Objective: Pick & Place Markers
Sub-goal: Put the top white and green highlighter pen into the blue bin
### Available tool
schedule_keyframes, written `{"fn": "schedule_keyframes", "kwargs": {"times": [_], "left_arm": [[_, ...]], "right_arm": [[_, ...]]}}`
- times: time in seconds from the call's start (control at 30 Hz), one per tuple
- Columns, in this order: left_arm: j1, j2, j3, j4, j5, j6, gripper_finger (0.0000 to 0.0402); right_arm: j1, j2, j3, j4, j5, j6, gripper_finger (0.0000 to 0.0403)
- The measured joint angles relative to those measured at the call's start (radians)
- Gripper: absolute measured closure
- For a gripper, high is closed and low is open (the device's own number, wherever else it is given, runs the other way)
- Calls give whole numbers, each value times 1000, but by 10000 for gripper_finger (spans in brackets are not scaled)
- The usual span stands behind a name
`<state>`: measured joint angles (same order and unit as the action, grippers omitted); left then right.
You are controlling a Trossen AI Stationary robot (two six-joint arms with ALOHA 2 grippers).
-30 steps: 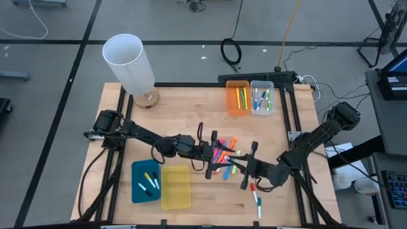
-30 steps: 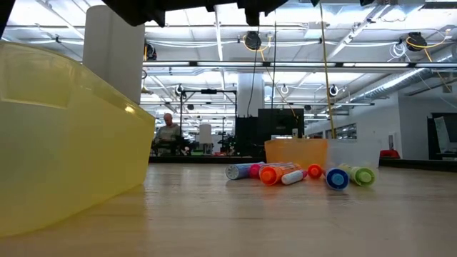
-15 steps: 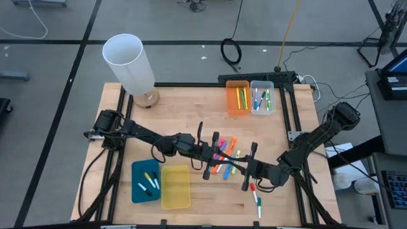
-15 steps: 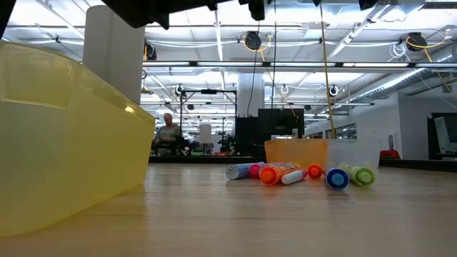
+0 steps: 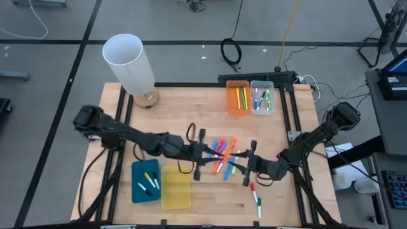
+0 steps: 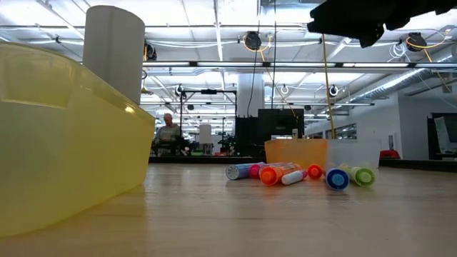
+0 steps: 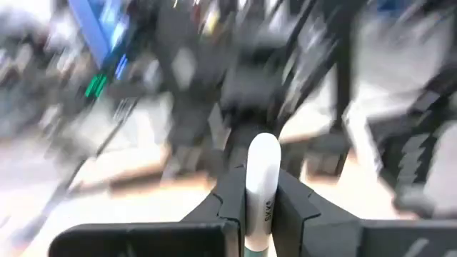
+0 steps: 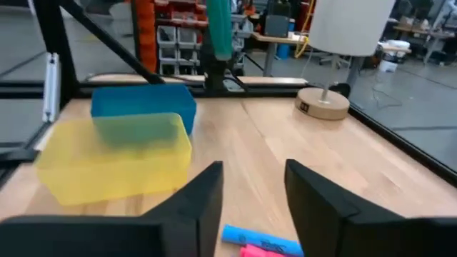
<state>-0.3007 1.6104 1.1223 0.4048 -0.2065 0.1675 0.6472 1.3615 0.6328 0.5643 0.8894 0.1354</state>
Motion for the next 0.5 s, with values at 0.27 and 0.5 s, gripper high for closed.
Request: {"fn": "schedule_keyframes", "kwargs": {"times": [0.27,0.5], "left_arm": [[-171,-240,1,-1043,-415,-919,366],[-369,-251,-16,-1642,-176,-1904,366]], "right_arm": [[-16,-169,-2,-17,-1,-110,225],[-7,-329,-2,-36,-1,-156,229]]}}
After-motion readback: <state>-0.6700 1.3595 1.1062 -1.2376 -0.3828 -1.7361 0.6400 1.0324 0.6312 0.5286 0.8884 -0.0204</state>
